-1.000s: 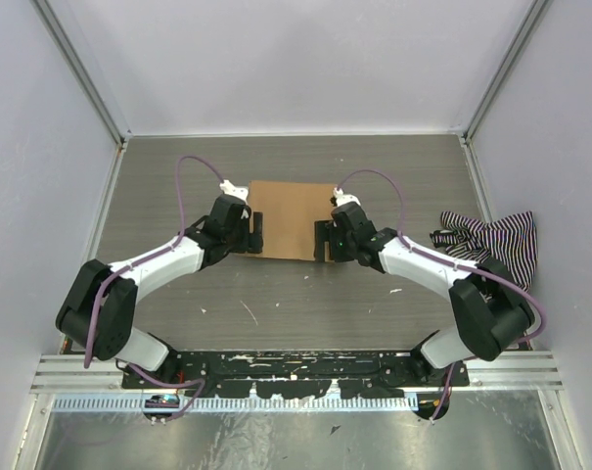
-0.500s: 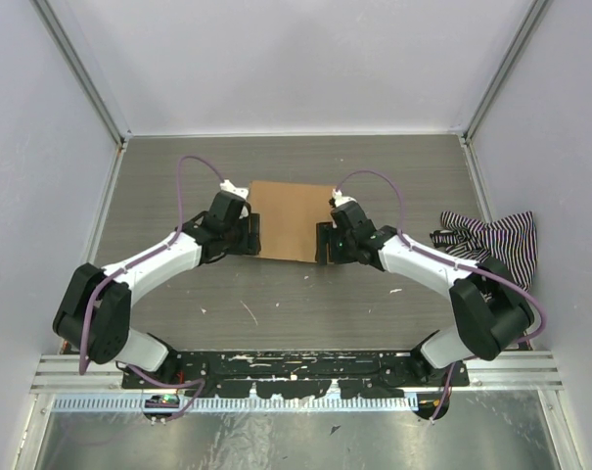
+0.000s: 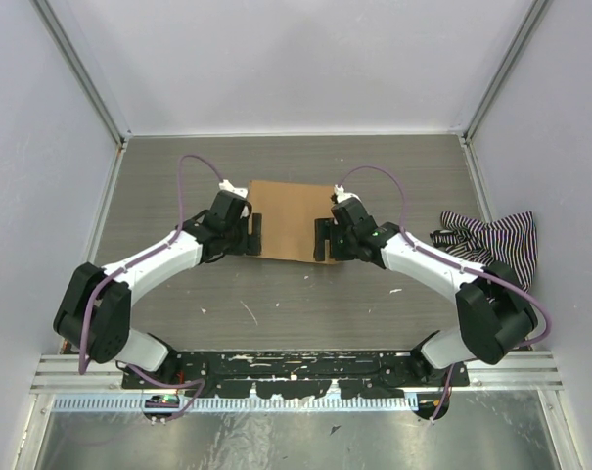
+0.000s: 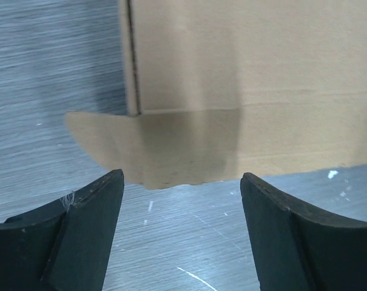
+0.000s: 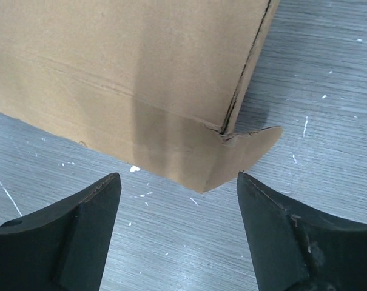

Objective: Fold the paper box

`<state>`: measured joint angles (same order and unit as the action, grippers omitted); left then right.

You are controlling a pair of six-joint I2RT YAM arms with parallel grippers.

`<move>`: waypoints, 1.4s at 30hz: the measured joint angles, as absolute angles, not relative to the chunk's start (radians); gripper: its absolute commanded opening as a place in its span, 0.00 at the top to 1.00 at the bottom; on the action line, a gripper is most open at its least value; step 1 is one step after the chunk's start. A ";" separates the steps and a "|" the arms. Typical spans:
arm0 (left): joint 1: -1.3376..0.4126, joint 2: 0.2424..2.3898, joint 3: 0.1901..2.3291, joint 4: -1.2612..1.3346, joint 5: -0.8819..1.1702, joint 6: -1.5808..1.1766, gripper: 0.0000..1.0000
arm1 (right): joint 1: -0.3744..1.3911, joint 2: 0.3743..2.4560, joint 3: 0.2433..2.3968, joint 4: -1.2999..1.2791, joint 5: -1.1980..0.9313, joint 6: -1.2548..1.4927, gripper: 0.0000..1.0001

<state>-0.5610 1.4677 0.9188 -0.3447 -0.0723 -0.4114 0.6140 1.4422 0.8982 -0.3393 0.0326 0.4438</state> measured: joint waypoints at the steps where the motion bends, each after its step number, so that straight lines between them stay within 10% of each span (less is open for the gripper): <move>1: -0.561 1.467 0.919 -0.351 -0.108 -0.407 0.13 | 0.614 1.441 0.898 -0.342 0.045 0.444 0.16; 19: -0.561 1.458 0.781 -0.078 -0.233 -0.358 0.12 | 0.613 1.456 0.873 -0.244 0.049 0.438 0.14; 42: -0.550 1.483 0.868 -0.227 -0.079 -0.378 0.50 | 0.598 1.482 0.860 -0.287 -0.011 0.430 0.42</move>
